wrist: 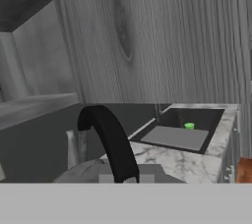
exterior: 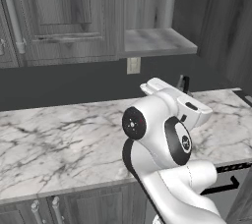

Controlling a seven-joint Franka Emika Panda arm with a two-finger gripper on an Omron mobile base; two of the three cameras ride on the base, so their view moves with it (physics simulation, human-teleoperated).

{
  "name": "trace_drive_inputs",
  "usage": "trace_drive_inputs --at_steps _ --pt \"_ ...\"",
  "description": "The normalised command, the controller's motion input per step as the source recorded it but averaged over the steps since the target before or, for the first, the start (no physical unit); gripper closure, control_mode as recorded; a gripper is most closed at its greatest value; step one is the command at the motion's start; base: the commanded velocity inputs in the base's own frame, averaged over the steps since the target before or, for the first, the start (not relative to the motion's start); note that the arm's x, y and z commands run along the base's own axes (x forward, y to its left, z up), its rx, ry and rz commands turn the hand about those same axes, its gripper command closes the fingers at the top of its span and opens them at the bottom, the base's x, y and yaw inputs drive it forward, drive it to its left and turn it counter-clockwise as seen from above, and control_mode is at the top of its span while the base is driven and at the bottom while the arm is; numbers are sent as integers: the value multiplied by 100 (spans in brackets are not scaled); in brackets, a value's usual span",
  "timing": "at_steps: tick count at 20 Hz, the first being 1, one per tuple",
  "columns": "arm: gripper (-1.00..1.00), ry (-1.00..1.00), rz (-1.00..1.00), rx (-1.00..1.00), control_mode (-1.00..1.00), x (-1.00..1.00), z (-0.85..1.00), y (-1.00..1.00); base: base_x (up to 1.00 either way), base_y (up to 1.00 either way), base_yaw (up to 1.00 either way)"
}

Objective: Open the cabinet, pick the kettle from the cabinet, and place it in the sink.

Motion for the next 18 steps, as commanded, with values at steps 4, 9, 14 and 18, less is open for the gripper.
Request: trace_drive_inputs --at_steps 4,9,14,18 --pt "100 0 0 0 -100 0 0 0 0 0 0" --pt "100 0 0 0 -100 0 0 0 0 0 0" --pt "100 0 0 0 -100 0 0 0 0 0 0" --pt "100 -3 0 0 -100 -14 0 0 0 0 0"
